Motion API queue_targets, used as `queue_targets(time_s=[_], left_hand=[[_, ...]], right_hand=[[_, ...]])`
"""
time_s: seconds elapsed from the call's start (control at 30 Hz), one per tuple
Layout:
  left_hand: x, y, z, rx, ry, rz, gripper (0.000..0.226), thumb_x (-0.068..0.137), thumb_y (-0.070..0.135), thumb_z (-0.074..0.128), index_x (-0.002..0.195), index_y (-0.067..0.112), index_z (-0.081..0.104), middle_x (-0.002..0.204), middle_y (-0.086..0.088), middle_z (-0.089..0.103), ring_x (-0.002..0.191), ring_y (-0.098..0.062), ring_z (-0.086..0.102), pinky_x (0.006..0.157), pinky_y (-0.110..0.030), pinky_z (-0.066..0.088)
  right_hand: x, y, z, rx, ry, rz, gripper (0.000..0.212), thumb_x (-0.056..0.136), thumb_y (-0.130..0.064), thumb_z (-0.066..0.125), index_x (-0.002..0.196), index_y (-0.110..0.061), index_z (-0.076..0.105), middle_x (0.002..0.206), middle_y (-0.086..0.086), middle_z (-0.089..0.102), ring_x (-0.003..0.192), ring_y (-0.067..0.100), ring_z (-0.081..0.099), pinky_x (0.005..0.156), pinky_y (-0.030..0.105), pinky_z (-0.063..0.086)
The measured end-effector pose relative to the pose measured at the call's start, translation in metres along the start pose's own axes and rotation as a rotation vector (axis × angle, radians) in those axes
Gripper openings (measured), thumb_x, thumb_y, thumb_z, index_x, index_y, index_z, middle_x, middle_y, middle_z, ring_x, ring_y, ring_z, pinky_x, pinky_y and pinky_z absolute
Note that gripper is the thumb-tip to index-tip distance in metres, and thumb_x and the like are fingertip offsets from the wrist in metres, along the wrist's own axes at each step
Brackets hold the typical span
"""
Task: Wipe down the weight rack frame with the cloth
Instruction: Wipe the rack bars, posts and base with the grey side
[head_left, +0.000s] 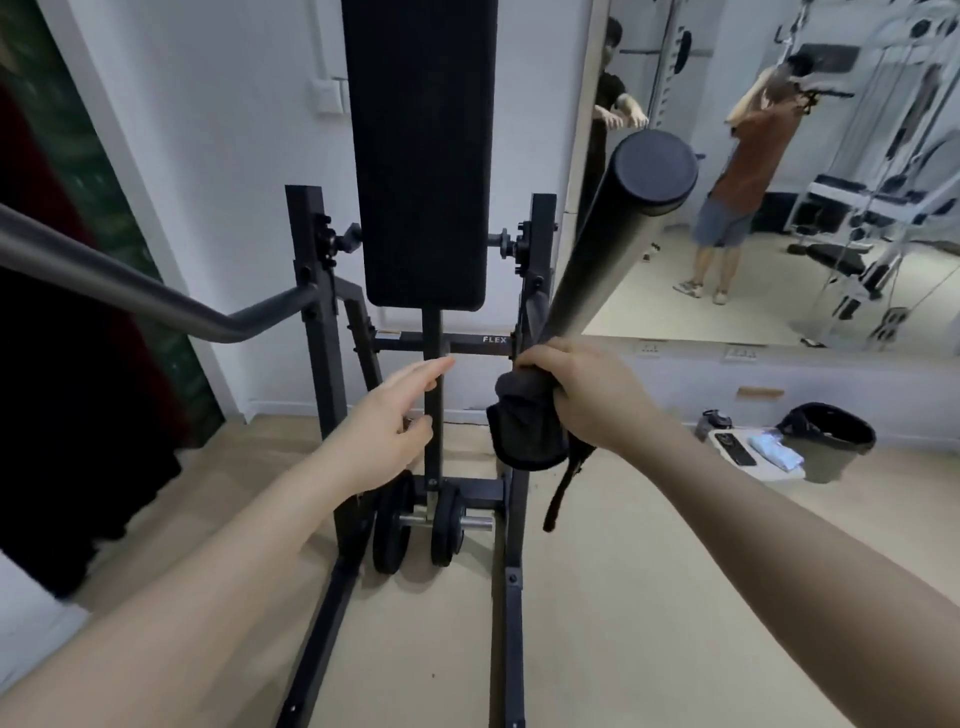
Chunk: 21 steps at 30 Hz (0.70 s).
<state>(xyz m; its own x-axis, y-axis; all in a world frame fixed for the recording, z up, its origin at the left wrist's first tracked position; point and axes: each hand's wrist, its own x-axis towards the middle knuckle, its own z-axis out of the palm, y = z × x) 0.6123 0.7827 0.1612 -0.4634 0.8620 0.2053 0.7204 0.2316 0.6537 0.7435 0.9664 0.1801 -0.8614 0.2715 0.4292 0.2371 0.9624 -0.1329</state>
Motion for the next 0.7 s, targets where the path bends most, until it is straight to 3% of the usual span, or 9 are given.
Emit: queue_targets(time_s=[0.1,0.17,0.23,0.33,0.43,0.5,0.57,0.63,0.7], left_hand=[[-0.013,0.008,0.013,-0.029,0.01,-0.027,0.061,0.097,0.009,0.043,0.14,0.048,0.024,0.142,0.016,0.035,0.099,0.006,0.041,0.074,-0.001,0.037],[-0.016,0.018,0.02,-0.027,0.003,-0.034,0.061,0.097,0.009,0.043,0.141,0.047,0.025,0.142,0.016,0.035,0.103,0.004,0.04,0.074,0.002,0.036],[-0.009,0.032,0.022,-0.019,0.011,-0.017,0.061,0.097,0.009,0.043,0.142,0.045,0.024,0.143,0.016,0.035,0.11,0.004,0.037,0.084,-0.002,0.035],[0.013,0.056,0.023,-0.067,0.091,0.028,0.06,0.096,0.007,0.042,0.141,0.044,0.027,0.145,0.015,0.035,0.127,0.002,0.036,0.111,-0.029,0.031],[0.036,0.078,0.034,-0.111,0.209,0.05,0.061,0.095,0.005,0.044,0.141,0.041,0.027,0.145,0.016,0.036,0.13,0.0,0.037,0.113,-0.037,0.032],[0.05,0.093,0.044,-0.173,0.301,0.067,0.06,0.095,0.006,0.046,0.142,0.038,0.028,0.145,0.015,0.038,0.129,-0.001,0.04,0.111,-0.032,0.035],[0.061,0.108,0.054,-0.272,0.424,0.08,0.059,0.095,0.01,0.049,0.143,0.038,0.028,0.143,0.012,0.042,0.125,-0.001,0.044,0.105,-0.024,0.039],[0.07,0.121,0.061,-0.359,0.553,0.097,0.056,0.092,0.018,0.052,0.141,0.037,0.031,0.138,0.008,0.047,0.122,-0.003,0.048,0.099,-0.019,0.042],[0.076,0.136,0.066,-0.348,0.638,0.11,0.053,0.09,0.018,0.053,0.14,0.025,0.036,0.131,0.006,0.052,0.119,-0.004,0.051,0.098,-0.018,0.043]], right_hand=[[-0.01,0.006,0.006,0.303,-0.095,0.187,0.052,0.081,0.005,0.04,0.125,-0.018,0.053,0.119,0.007,0.06,0.109,0.028,0.052,0.086,0.036,0.045],[-0.013,0.012,0.007,0.463,-0.081,0.251,0.046,0.083,0.002,0.043,0.123,-0.018,0.052,0.111,0.005,0.061,0.103,0.023,0.053,0.082,0.031,0.044],[-0.013,0.022,0.007,0.578,-0.093,0.277,0.036,0.084,-0.002,0.049,0.116,-0.017,0.056,0.104,0.0,0.062,0.096,0.017,0.055,0.079,0.029,0.044],[-0.006,0.048,0.002,0.657,-0.181,0.289,0.018,0.086,-0.01,0.058,0.104,-0.013,0.061,0.094,0.003,0.064,0.087,0.018,0.059,0.077,0.031,0.048],[0.005,0.082,-0.004,0.702,-0.284,0.259,0.005,0.085,-0.013,0.06,0.088,-0.01,0.062,0.081,0.008,0.062,0.078,0.022,0.059,0.068,0.032,0.047],[0.016,0.102,-0.008,0.749,-0.194,0.202,0.014,0.079,-0.018,0.058,0.085,-0.006,0.062,0.078,0.014,0.061,0.075,0.025,0.058,0.065,0.031,0.044],[0.024,0.113,-0.015,0.788,0.001,0.154,0.023,0.07,-0.023,0.051,0.081,-0.006,0.06,0.072,0.007,0.059,0.067,0.015,0.053,0.06,0.025,0.04],[0.034,0.117,-0.027,0.879,0.195,0.151,0.014,0.075,-0.02,0.05,0.083,-0.013,0.058,0.072,-0.004,0.057,0.064,0.002,0.049,0.054,0.014,0.036],[0.046,0.118,-0.038,0.956,0.304,0.173,0.013,0.082,-0.014,0.052,0.094,-0.018,0.054,0.079,-0.011,0.056,0.07,-0.002,0.051,0.059,0.012,0.039]])
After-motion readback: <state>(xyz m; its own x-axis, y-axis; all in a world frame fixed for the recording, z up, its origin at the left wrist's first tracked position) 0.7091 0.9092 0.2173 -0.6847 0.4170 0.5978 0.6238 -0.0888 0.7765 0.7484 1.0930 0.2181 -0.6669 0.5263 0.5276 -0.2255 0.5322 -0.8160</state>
